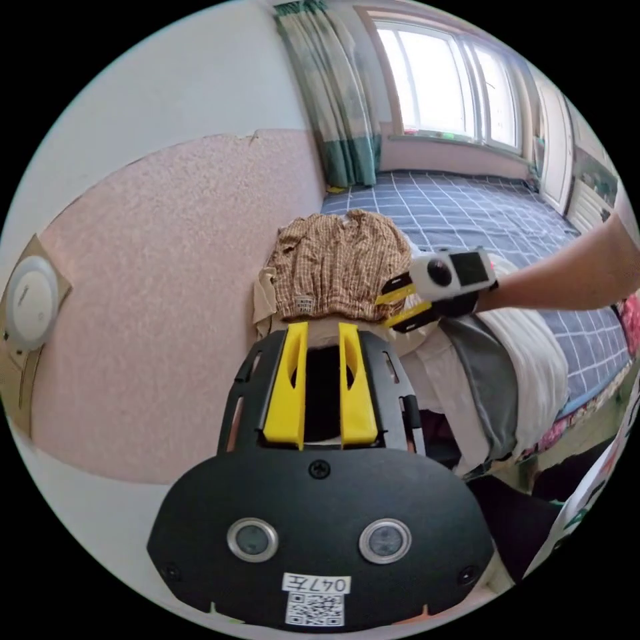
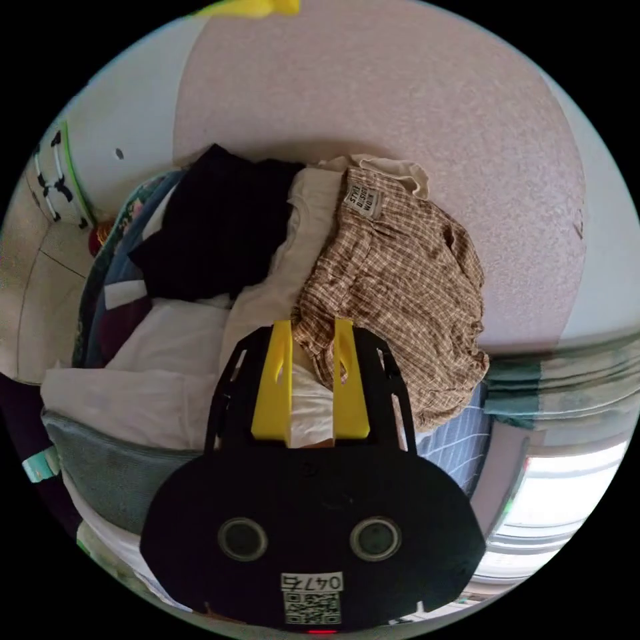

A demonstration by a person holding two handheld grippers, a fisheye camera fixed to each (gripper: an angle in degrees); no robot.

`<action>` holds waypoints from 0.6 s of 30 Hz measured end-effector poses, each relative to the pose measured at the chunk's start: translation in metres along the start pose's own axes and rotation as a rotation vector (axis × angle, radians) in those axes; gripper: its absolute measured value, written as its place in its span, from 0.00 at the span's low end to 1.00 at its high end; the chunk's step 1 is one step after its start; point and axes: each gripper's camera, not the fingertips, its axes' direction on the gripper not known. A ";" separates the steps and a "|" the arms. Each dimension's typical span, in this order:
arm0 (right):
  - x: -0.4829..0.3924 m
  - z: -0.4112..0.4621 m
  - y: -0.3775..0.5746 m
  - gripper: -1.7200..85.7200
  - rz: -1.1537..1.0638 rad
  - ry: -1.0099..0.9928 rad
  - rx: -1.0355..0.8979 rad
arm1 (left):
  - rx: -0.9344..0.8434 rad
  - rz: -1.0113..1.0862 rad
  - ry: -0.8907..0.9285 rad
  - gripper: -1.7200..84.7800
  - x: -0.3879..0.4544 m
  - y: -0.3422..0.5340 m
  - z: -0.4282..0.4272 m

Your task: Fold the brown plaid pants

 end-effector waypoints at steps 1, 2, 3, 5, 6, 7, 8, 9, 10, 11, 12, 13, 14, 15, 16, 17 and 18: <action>0.010 -0.004 0.004 0.06 0.030 -0.043 0.014 | -0.008 0.035 0.026 0.13 -0.003 -0.007 0.008; 0.015 -0.007 0.007 0.05 0.047 -0.059 0.026 | -0.003 0.062 0.081 0.15 -0.008 -0.014 0.014; 0.026 -0.014 0.013 0.04 0.083 -0.084 0.055 | -0.003 0.071 0.111 0.16 -0.011 -0.019 0.018; 0.042 -0.026 0.022 0.04 0.129 -0.126 0.091 | -0.012 0.112 0.187 0.20 -0.019 -0.037 0.033; 0.054 -0.035 0.029 0.04 0.164 -0.159 0.106 | -0.013 0.130 0.191 0.21 -0.020 -0.042 0.037; 0.067 -0.045 0.037 0.03 0.208 -0.189 0.132 | -0.006 0.170 0.181 0.22 -0.021 -0.052 0.044; 0.074 -0.050 0.041 0.03 0.228 -0.206 0.150 | 0.002 0.215 0.169 0.23 -0.019 -0.063 0.051; 0.086 -0.059 0.051 0.03 0.261 -0.239 0.171 | 0.004 0.238 0.162 0.24 -0.018 -0.069 0.055; 0.097 -0.068 0.061 0.03 0.294 -0.256 0.184 | 0.007 0.286 0.149 0.25 -0.014 -0.081 0.061; 0.101 -0.072 0.066 0.03 0.308 -0.261 0.192 | 0.020 0.336 0.149 0.26 -0.007 -0.092 0.067; 0.110 -0.079 0.075 0.03 0.326 -0.272 0.201 | 0.031 0.358 0.145 0.26 -0.004 -0.098 0.069; 0.117 -0.086 0.084 0.03 0.339 -0.282 0.204 | 0.057 0.397 0.130 0.26 0.005 -0.106 0.075; 0.120 -0.090 0.088 0.03 0.347 -0.284 0.208 | 0.060 0.434 0.126 0.26 0.015 -0.115 0.084; 0.125 -0.097 0.097 0.03 0.361 -0.290 0.216 | 0.056 0.446 0.122 0.26 0.019 -0.119 0.089; 0.129 -0.105 0.105 0.03 0.373 -0.294 0.223 | 0.051 0.466 0.106 0.24 0.029 -0.127 0.097; 0.131 -0.110 0.110 0.03 0.379 -0.293 0.229 | 0.059 0.475 0.086 0.20 0.039 -0.134 0.102; 0.133 -0.119 0.119 0.03 0.388 -0.288 0.239 | 0.063 0.472 0.064 0.18 0.044 -0.137 0.104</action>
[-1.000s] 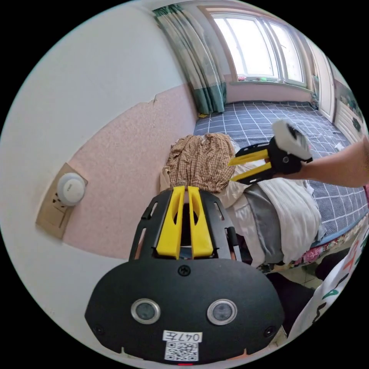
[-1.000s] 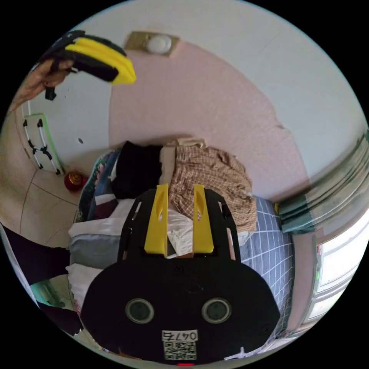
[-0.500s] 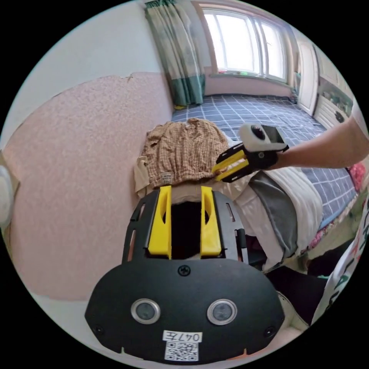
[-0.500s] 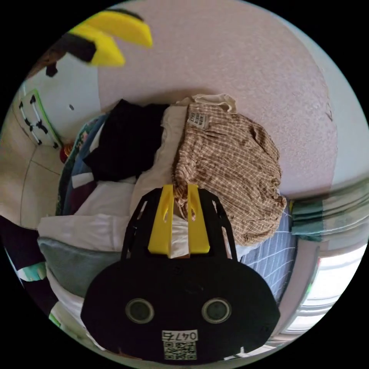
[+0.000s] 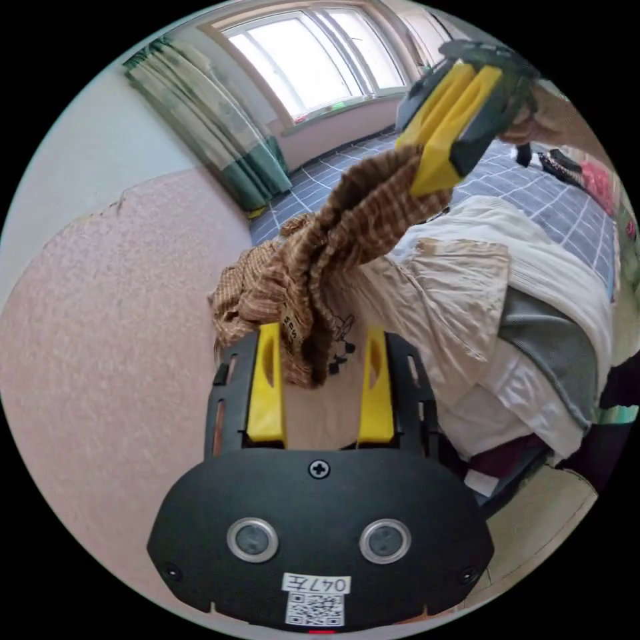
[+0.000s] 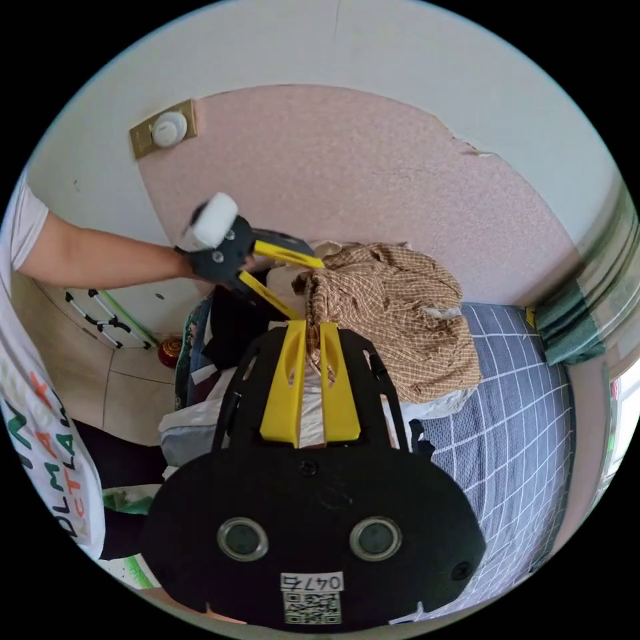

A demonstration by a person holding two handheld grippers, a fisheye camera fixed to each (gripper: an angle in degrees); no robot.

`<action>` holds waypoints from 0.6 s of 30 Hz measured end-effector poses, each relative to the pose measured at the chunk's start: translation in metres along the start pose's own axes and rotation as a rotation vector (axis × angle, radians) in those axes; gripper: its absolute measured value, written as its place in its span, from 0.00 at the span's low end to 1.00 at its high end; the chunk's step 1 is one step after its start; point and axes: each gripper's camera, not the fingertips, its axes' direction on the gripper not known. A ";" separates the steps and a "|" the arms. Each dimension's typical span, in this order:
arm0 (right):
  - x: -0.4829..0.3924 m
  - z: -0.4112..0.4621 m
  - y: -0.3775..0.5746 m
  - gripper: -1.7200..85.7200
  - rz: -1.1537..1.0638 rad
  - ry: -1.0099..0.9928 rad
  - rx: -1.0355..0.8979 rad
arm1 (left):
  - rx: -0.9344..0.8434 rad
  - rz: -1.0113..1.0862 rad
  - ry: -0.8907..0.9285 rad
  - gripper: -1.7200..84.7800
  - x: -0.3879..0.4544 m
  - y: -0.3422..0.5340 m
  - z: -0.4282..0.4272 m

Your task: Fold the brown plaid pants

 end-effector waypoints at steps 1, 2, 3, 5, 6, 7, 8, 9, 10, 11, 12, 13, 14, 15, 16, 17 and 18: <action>0.001 -0.012 0.006 0.03 0.000 0.008 0.008 | -0.010 -0.008 -0.098 0.09 0.006 -0.010 0.002; 0.001 -0.017 0.010 0.03 0.000 0.015 0.011 | -0.015 0.001 -0.215 0.05 0.015 -0.020 0.000; 0.001 -0.029 0.017 0.03 0.001 0.039 0.012 | -0.015 0.008 -0.247 0.04 0.018 -0.026 -0.004; 0.002 -0.051 0.032 0.03 0.009 0.082 0.013 | -0.017 -0.006 -0.210 0.03 0.024 -0.050 -0.029; 0.003 -0.069 0.043 0.03 0.025 0.101 0.024 | -0.012 -0.011 -0.201 0.03 0.025 -0.056 -0.038; 0.004 -0.092 0.056 0.03 0.042 0.112 0.035 | 0.004 -0.010 -0.185 0.03 0.027 -0.070 -0.060; 0.004 -0.105 0.063 0.03 0.048 0.115 0.045 | 0.013 0.002 -0.151 0.02 0.028 -0.088 -0.086; 0.001 -0.134 0.078 0.03 0.057 0.116 0.071 | 0.017 0.011 -0.127 0.02 0.028 -0.098 -0.099; -0.003 -0.168 0.094 0.03 0.065 0.122 0.096 | 0.020 0.035 -0.071 0.02 0.029 -0.120 -0.128; -0.007 -0.185 0.103 0.03 0.068 0.129 0.106 | 0.004 0.065 -0.004 0.02 0.032 -0.146 -0.156; -0.014 -0.221 0.120 0.03 0.070 0.147 0.129 | -0.011 0.081 0.034 0.02 0.034 -0.160 -0.171; -0.022 -0.259 0.137 0.03 0.082 0.174 0.148 | -0.038 0.110 0.110 0.02 0.039 -0.190 -0.199; -0.026 -0.278 0.146 0.03 0.093 0.190 0.154 | -0.046 0.140 0.173 0.02 0.046 -0.220 -0.227; -0.033 -0.317 0.165 0.03 0.122 0.223 0.169 | -0.042 0.157 0.197 0.02 0.051 -0.235 -0.240; -0.040 -0.357 0.185 0.03 0.148 0.256 0.186 | -0.020 0.195 0.233 0.02 0.063 -0.265 -0.265; -0.044 -0.377 0.196 0.03 0.160 0.273 0.191 | 0.013 0.239 0.272 0.02 0.077 -0.294 -0.287; -0.051 -0.416 0.219 0.03 0.181 0.302 0.196 | 0.029 0.266 0.297 0.02 0.085 -0.309 -0.297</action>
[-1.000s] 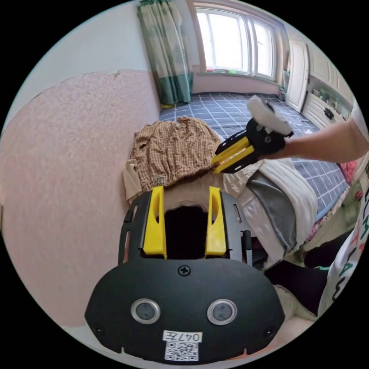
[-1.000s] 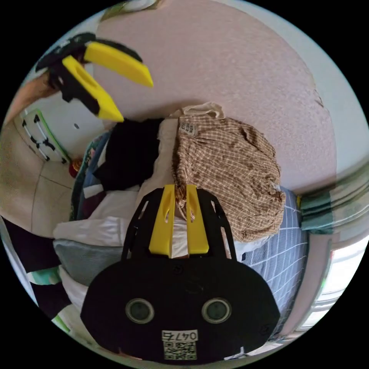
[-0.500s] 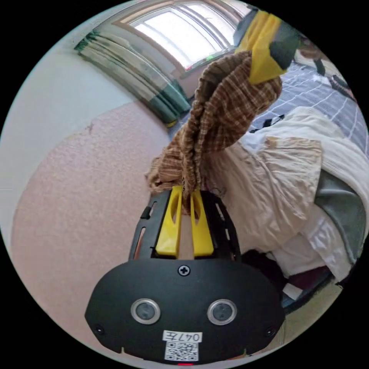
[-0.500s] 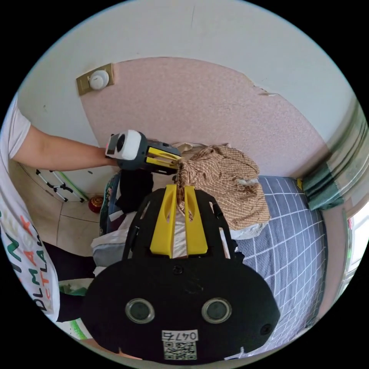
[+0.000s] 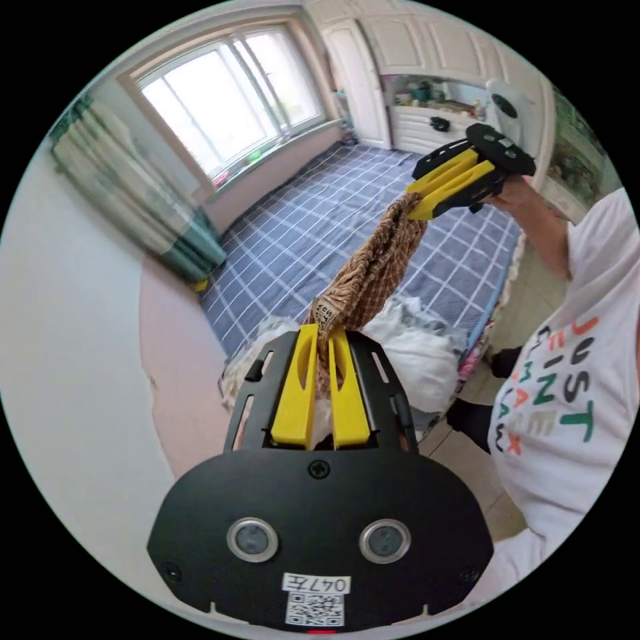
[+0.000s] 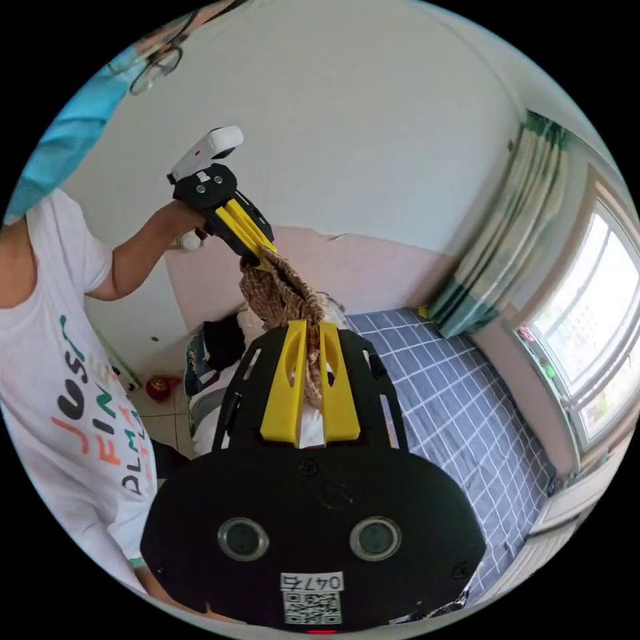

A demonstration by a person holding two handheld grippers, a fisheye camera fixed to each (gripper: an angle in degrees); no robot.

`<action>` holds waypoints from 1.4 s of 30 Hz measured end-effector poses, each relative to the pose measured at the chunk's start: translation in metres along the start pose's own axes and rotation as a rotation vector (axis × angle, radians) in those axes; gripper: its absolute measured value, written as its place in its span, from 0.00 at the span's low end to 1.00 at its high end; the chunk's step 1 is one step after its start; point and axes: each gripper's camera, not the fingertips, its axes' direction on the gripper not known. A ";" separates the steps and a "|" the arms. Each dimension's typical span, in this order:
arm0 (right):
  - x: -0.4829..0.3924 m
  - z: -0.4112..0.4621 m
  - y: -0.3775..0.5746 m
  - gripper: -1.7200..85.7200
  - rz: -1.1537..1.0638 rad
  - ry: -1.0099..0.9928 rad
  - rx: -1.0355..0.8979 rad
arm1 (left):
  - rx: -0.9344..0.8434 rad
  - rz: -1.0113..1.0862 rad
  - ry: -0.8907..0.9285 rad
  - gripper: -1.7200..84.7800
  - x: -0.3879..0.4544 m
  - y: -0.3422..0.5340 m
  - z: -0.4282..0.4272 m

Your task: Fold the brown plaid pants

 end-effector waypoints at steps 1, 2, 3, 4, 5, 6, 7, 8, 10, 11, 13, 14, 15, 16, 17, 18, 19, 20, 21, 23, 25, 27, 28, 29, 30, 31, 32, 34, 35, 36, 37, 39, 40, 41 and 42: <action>0.009 -0.042 0.018 0.03 0.013 0.022 0.006 | 0.021 0.053 0.045 0.02 0.014 -0.035 -0.011; 0.014 -0.062 0.029 0.03 0.020 0.031 0.012 | 0.030 0.099 0.082 0.02 0.031 -0.071 -0.018; 0.024 -0.101 0.052 0.03 0.040 0.037 0.019 | 0.028 0.125 0.101 0.02 0.040 -0.089 -0.019; 0.035 -0.135 0.077 0.03 0.060 0.037 0.008 | 0.018 0.179 0.145 0.02 0.061 -0.126 -0.017; 0.041 -0.150 0.091 0.03 0.070 0.040 -0.003 | 0.004 0.219 0.186 0.02 0.083 -0.165 -0.008; 0.054 -0.174 0.122 0.03 0.090 0.045 -0.030 | -0.010 0.232 0.202 0.02 0.093 -0.184 -0.001; 0.070 -0.194 0.154 0.03 0.112 0.043 -0.063 | -0.051 0.252 0.235 0.02 0.114 -0.224 0.019; 0.079 -0.201 0.171 0.03 0.123 0.040 -0.083 | -0.093 0.241 0.260 0.02 0.134 -0.264 0.044; 0.118 -0.221 0.239 0.03 0.158 0.080 -0.185 | -0.156 0.233 0.293 0.02 0.168 -0.325 0.086; 0.129 -0.224 0.256 0.03 0.174 0.092 -0.216 | -0.201 0.235 0.275 0.02 0.192 -0.365 0.114; 0.165 -0.246 0.316 0.03 0.219 0.142 -0.296 | -0.236 0.284 0.210 0.02 0.231 -0.421 0.147; 0.171 -0.254 0.328 0.03 0.225 0.158 -0.316 | -0.237 0.332 0.169 0.02 0.257 -0.455 0.161; 0.176 -0.272 0.348 0.03 0.201 0.201 -0.347 | -0.231 0.350 0.155 0.02 0.269 -0.470 0.166; 0.176 -0.293 0.365 0.03 0.180 0.251 -0.377 | -0.210 0.386 0.139 0.02 0.291 -0.496 0.170; 0.175 -0.303 0.373 0.03 0.169 0.273 -0.393 | -0.181 0.429 0.116 0.02 0.314 -0.516 0.169; 0.169 -0.324 0.389 0.03 0.138 0.308 -0.413 | -0.171 0.448 0.108 0.02 0.325 -0.525 0.168; 0.159 -0.344 0.406 0.03 0.112 0.330 -0.418 | -0.149 0.491 0.098 0.02 0.348 -0.537 0.166; 0.153 -0.353 0.415 0.03 0.105 0.337 -0.421 | -0.135 0.540 0.092 0.02 0.371 -0.545 0.166; 0.140 -0.368 0.434 0.03 0.091 0.337 -0.422 | -0.134 0.564 0.089 0.02 0.383 -0.547 0.167; 0.116 -0.383 0.466 0.03 0.087 0.310 -0.404 | -0.149 0.653 0.080 0.02 0.432 -0.545 0.185; 0.077 -0.382 0.513 0.03 0.096 0.262 -0.392 | -0.179 0.698 0.091 0.02 0.468 -0.534 0.211; 0.043 -0.364 0.550 0.03 0.090 0.243 -0.406 | -0.207 0.733 0.096 0.02 0.503 -0.515 0.245; 0.019 -0.347 0.576 0.03 0.099 0.223 -0.419 | -0.228 0.742 0.101 0.02 0.525 -0.499 0.272; 0.007 -0.336 0.589 0.03 0.107 0.211 -0.423 | -0.249 0.754 0.096 0.02 0.548 -0.478 0.301; -0.019 -0.314 0.615 0.03 0.119 0.181 -0.429 | -0.256 0.763 0.088 0.02 0.559 -0.466 0.317; -0.046 -0.289 0.641 0.03 0.140 0.140 -0.432 | -0.264 0.787 0.074 0.02 0.583 -0.440 0.349; -0.060 -0.276 0.654 0.03 0.152 0.117 -0.438 | -0.264 0.809 0.070 0.02 0.606 -0.411 0.381; -0.116 -0.222 0.709 0.03 0.204 0.037 -0.458 | -0.265 0.825 0.081 0.03 0.639 -0.367 0.429; -0.131 -0.209 0.723 0.03 0.216 0.018 -0.463 | -0.281 0.826 0.111 0.03 0.659 -0.338 0.459; -0.159 -0.183 0.749 0.03 0.257 -0.028 -0.481 | -0.292 0.822 0.129 0.03 0.668 -0.324 0.473; -0.186 -0.158 0.774 0.03 0.311 -0.079 -0.494 | -0.316 0.801 0.162 0.03 0.684 -0.299 0.499; -0.225 -0.129 0.806 0.03 0.368 -0.147 -0.504 | -0.359 0.772 0.212 0.03 0.706 -0.264 0.530; -0.248 -0.114 0.822 0.03 0.395 -0.176 -0.515 | -0.375 0.756 0.233 0.04 0.718 -0.243 0.545; -0.258 -0.109 0.829 0.03 0.406 -0.192 -0.519 | -0.386 0.749 0.236 0.04 0.729 -0.225 0.558; -0.276 -0.100 0.840 0.03 0.428 -0.209 -0.527 | -0.382 0.747 0.223 0.05 0.734 -0.217 0.562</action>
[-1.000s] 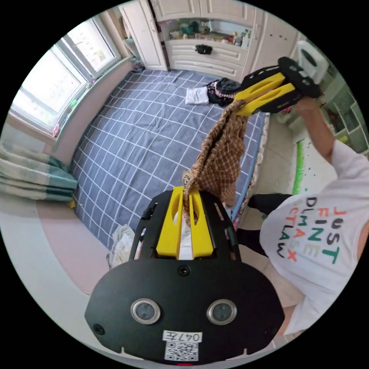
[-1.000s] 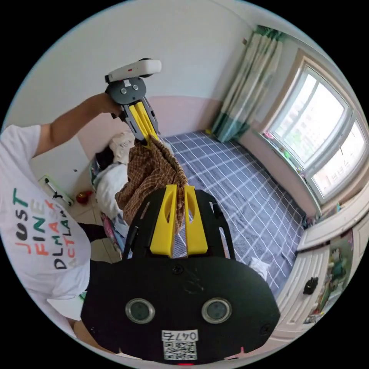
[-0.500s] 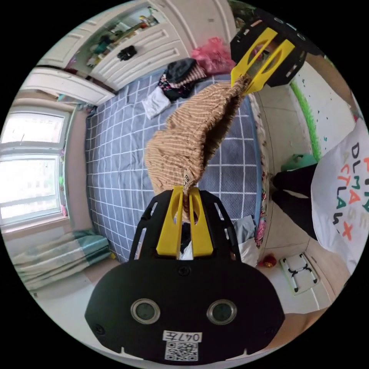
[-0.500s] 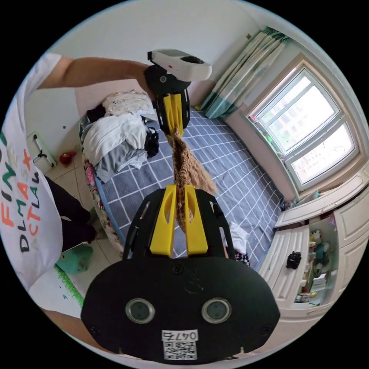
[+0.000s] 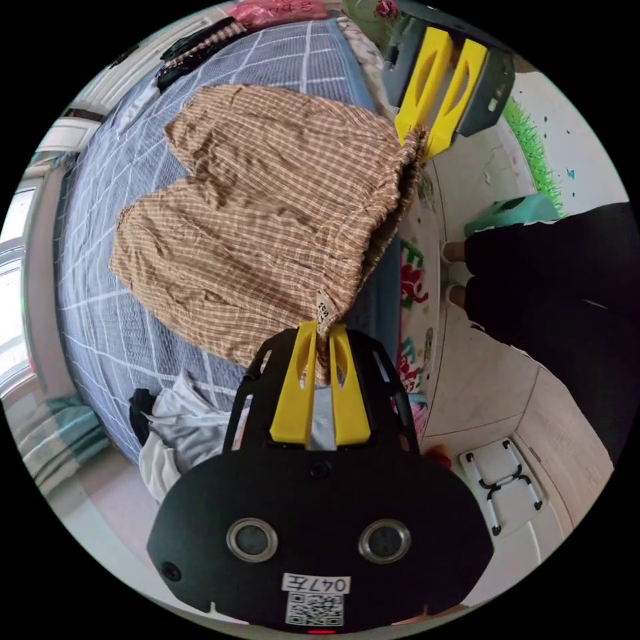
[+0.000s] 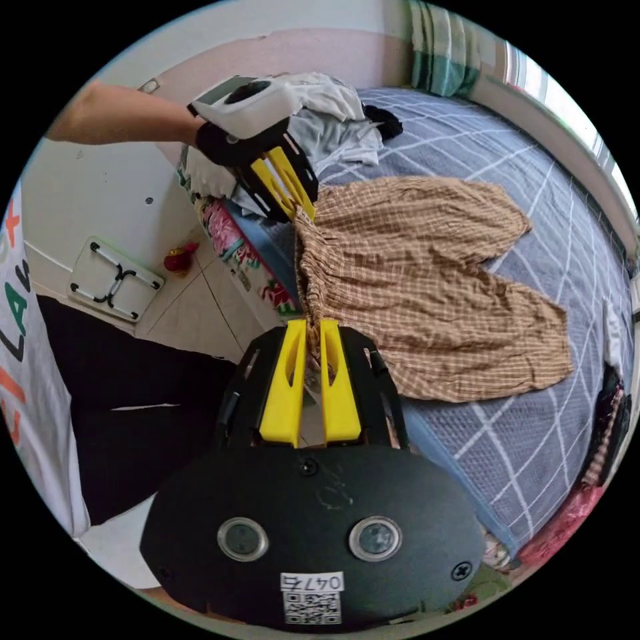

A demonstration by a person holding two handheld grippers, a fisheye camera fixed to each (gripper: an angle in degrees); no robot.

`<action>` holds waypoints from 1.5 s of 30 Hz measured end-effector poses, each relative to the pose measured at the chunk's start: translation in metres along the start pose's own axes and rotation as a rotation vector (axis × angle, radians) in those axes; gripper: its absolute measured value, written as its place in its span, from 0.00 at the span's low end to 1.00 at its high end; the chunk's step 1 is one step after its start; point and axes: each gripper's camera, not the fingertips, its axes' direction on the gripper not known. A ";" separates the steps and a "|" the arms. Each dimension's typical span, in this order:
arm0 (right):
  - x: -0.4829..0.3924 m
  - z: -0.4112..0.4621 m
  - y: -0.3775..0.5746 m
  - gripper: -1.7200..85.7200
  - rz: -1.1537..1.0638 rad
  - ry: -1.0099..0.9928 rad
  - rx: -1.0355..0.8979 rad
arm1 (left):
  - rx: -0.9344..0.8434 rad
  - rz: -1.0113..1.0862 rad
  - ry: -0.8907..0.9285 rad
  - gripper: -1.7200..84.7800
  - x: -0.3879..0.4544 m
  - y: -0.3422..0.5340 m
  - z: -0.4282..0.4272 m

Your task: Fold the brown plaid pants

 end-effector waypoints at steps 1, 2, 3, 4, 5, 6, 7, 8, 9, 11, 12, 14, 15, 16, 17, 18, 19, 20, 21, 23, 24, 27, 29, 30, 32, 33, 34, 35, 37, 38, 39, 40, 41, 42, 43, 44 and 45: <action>-0.009 0.013 0.009 0.03 0.009 -0.012 -0.006 | 0.006 0.001 -0.028 0.05 0.011 0.001 0.011; -0.013 0.019 0.013 0.03 0.011 -0.022 -0.014 | 0.006 -0.001 -0.053 0.07 0.019 0.001 0.018; -0.021 0.028 0.021 0.04 0.016 -0.030 -0.032 | 0.008 -0.009 -0.060 0.08 0.021 0.002 0.021; -0.028 0.033 0.028 0.04 0.015 -0.034 -0.033 | 0.010 -0.038 -0.059 0.09 0.022 0.003 0.024; -0.032 0.034 0.032 0.04 0.015 -0.044 -0.031 | 0.006 -0.084 -0.040 0.11 0.019 0.007 0.026; -0.036 0.036 0.039 0.04 0.026 -0.081 -0.036 | 0.008 -0.114 -0.024 0.12 0.017 0.009 0.027; -0.040 0.037 0.044 0.05 0.046 -0.112 -0.051 | 0.020 -0.182 0.012 0.13 0.011 0.017 0.026; -0.043 0.037 0.047 0.05 0.051 -0.118 -0.062 | 0.038 -0.248 0.038 0.14 0.006 0.027 0.024; -0.051 0.035 0.053 0.04 0.048 -0.112 -0.085 | 0.048 -0.284 0.040 0.14 0.004 0.033 0.022; -0.065 0.028 0.059 0.04 0.039 -0.084 -0.126 | 0.091 -0.403 0.041 0.14 -0.002 0.054 0.011; -0.075 0.019 0.063 0.04 0.037 -0.064 -0.120 | 0.105 -0.428 0.046 0.14 -0.003 0.059 0.008; -0.088 -0.002 0.070 0.05 0.049 -0.021 -0.075 | 0.170 -0.524 0.103 0.14 -0.004 0.073 -0.003; -0.095 -0.018 0.075 0.08 0.068 0.026 -0.044 | 0.190 -0.551 0.124 0.13 -0.004 0.076 -0.006; -0.099 -0.035 0.082 0.10 0.108 0.089 -0.001 | 0.237 -0.607 0.179 0.13 -0.002 0.080 -0.009; -0.101 -0.043 0.086 0.11 0.136 0.123 0.023 | 0.284 -0.660 0.245 0.13 0.002 0.082 -0.010; -0.102 -0.058 0.097 0.12 0.200 0.196 0.060 | 0.306 -0.686 0.276 0.12 0.004 0.082 -0.009; -0.104 -0.067 0.110 0.12 0.246 0.261 0.064 | 0.345 -0.744 0.330 0.12 0.010 0.080 -0.006; -0.104 -0.070 0.116 0.12 0.263 0.282 0.056 | 0.367 -0.794 0.369 0.13 0.017 0.077 -0.001; -0.102 -0.074 0.130 0.11 0.301 0.310 0.036 | 0.371 -0.816 0.388 0.13 0.020 0.074 0.002; -0.101 -0.080 0.150 0.10 0.350 0.344 0.029 | 0.389 -0.892 0.452 0.14 0.034 0.063 0.010; -0.100 -0.084 0.162 0.09 0.373 0.375 0.036 | 0.395 -0.906 0.458 0.14 0.037 0.060 0.012; -0.097 -0.087 0.185 0.08 0.386 0.464 0.027 | 0.395 -0.904 0.471 0.14 0.054 0.039 0.021; -0.090 -0.081 0.195 0.08 0.374 0.487 0.020 | 0.353 -0.881 0.416 0.15 0.067 0.019 0.032; -0.084 -0.074 0.201 0.08 0.362 0.501 0.010 | 0.347 -0.888 0.402 0.15 0.070 0.015 0.036; -0.073 -0.061 0.211 0.07 0.343 0.510 0.004 | 0.347 -0.948 0.381 0.14 0.081 0.002 0.051; -0.066 -0.052 0.219 0.07 0.325 0.508 0.008 | 0.351 -0.962 0.383 0.14 0.084 -0.001 0.055; -0.058 -0.042 0.226 0.07 0.309 0.505 0.014 | 0.352 -0.978 0.375 0.14 0.090 -0.010 0.062; -0.054 -0.037 0.230 0.07 0.301 0.499 0.018 | 0.339 -0.969 0.348 0.15 0.097 -0.021 0.069; -0.038 -0.020 0.245 0.07 0.268 0.450 0.002 | 0.284 -0.936 0.287 0.17 0.107 -0.043 0.079; -0.034 -0.016 0.249 0.07 0.264 0.439 0.001 | 0.238 -0.916 0.252 0.19 0.111 -0.057 0.087; -0.027 -0.011 0.258 0.07 0.265 0.418 0.014 | 0.216 -0.904 0.245 0.20 0.113 -0.065 0.092; -0.019 -0.005 0.267 0.07 0.270 0.394 0.022 | 0.178 -0.880 0.241 0.21 0.116 -0.078 0.102; -0.015 -0.002 0.271 0.07 0.273 0.383 0.023 | 0.149 -0.871 0.218 0.21 0.118 -0.089 0.110; -0.007 0.003 0.280 0.07 0.282 0.357 0.032 | 0.141 -0.869 0.204 0.21 0.119 -0.094 0.114; 0.000 0.009 0.288 0.07 0.292 0.325 0.045 | 0.128 -0.865 0.183 0.21 0.121 -0.103 0.122; 0.003 0.012 0.293 0.07 0.297 0.313 0.048 | 0.109 -0.858 0.160 0.20 0.123 -0.112 0.131; 0.009 0.019 0.301 0.07 0.306 0.299 0.050 | 0.100 -0.849 0.144 0.20 0.124 -0.116 0.135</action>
